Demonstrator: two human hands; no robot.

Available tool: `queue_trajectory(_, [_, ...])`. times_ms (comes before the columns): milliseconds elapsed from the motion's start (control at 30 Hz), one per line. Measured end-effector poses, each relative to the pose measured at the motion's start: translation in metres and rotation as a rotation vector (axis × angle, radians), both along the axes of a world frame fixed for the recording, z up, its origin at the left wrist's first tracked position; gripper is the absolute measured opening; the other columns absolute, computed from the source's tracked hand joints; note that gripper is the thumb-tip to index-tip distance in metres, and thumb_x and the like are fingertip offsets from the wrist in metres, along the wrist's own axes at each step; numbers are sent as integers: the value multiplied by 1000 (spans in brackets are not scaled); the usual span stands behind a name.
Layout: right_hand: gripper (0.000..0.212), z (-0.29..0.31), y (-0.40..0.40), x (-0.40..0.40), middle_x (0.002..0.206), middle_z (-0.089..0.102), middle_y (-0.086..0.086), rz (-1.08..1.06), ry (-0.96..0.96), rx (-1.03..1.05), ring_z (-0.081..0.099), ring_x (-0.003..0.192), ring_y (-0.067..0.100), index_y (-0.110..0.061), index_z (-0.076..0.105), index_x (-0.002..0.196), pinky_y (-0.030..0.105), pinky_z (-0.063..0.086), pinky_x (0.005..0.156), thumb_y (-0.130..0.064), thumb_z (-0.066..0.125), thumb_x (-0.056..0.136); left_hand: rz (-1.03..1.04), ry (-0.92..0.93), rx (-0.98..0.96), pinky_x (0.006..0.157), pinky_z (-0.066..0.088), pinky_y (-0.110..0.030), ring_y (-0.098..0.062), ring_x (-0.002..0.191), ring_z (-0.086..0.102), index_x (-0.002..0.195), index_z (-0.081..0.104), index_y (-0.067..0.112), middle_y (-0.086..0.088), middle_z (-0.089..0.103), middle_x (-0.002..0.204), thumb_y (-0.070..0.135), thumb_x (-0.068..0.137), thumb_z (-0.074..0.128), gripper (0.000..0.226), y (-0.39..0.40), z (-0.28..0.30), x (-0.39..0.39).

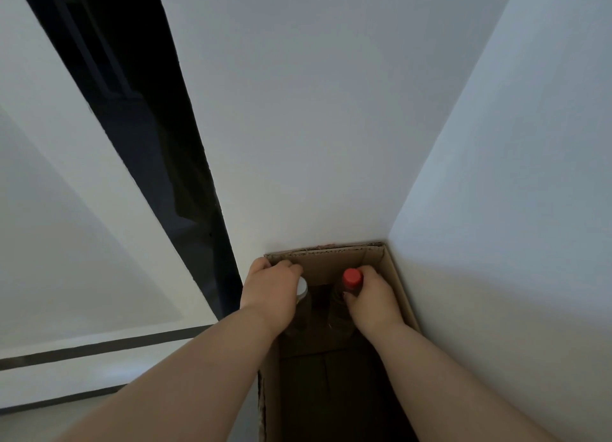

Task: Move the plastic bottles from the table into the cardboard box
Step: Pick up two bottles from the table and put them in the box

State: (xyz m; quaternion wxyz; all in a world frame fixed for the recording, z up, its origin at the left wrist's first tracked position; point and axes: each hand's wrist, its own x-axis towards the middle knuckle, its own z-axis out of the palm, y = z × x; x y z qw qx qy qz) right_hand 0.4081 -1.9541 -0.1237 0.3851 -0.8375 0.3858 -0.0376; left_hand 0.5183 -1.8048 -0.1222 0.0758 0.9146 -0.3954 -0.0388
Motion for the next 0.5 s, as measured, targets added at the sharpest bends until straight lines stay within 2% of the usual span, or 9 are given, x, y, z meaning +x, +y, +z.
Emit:
queue_trajectory(100, [42, 5, 0, 1, 122, 62, 13, 14, -5, -21, 57, 114, 30, -9, 55, 125, 34, 47, 95, -9, 70, 86, -5, 34, -35, 106, 26, -27, -20, 107, 53, 125, 56, 32, 9, 62, 123, 24, 90, 60, 36, 4, 0, 0])
queue_trajectory(333, [64, 20, 7, -9, 141, 52, 10, 38, -12, -21, 49, 128, 26, -12, 43, 143, 37, 40, 108, -14, 72, 86, 3, 141, -130, 108, 27, -31, -20, 118, 53, 132, 53, 29, 6, 58, 133, 31, 89, 64, 44, 17, 20, -2])
queue_trajectory(400, [64, 27, 12, -17, 142, 52, 8, 47, -31, -52, 49, 128, 24, -14, 44, 143, 33, 39, 108, -17, 72, 86, 35, 195, -187, 109, 33, -34, -20, 119, 54, 135, 51, 30, 6, 57, 135, 33, 88, 67, 50, 26, 31, -5])
queue_trajectory(500, [67, 42, 25, -32, 145, 49, 4, 65, -69, -109, 46, 131, 21, -17, 41, 146, 27, 34, 107, -22, 72, 86, 74, 265, -288, 102, 46, -37, -16, 114, 56, 138, 46, 35, 8, 55, 133, 40, 85, 69, 58, 44, 51, -16])
